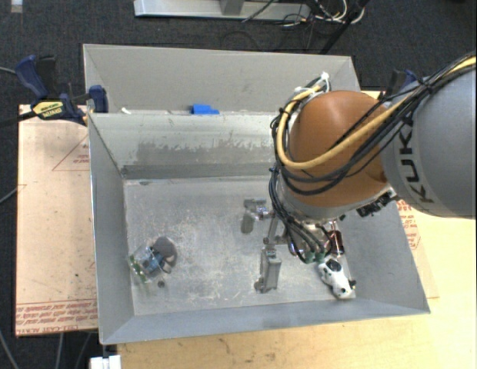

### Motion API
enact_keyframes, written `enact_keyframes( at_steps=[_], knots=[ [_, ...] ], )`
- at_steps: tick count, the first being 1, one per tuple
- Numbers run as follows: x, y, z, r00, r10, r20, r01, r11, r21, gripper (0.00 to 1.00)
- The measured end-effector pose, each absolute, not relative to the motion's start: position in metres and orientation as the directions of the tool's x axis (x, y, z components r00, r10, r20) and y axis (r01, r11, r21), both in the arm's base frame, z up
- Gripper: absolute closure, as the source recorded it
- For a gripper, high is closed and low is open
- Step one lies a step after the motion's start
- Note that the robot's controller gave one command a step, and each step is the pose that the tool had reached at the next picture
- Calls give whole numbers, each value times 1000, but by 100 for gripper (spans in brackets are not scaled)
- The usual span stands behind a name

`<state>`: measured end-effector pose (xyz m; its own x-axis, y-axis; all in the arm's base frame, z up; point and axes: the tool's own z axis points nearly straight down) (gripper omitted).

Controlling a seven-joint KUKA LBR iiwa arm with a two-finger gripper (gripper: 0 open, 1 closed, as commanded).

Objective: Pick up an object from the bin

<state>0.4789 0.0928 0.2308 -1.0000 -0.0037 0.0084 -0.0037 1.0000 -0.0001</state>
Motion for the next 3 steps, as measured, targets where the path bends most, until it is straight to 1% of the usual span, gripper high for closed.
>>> enact_keyframes(
  at_steps=[1,2,3],
  knots=[
    [481,92,235,-1000,0,0,0,1000,1,0],
    [486,126,177,-989,-146,-3,-146,989,1,0],
    [480,174,161,-998,-64,-1,-64,998,1,0]
  ],
)
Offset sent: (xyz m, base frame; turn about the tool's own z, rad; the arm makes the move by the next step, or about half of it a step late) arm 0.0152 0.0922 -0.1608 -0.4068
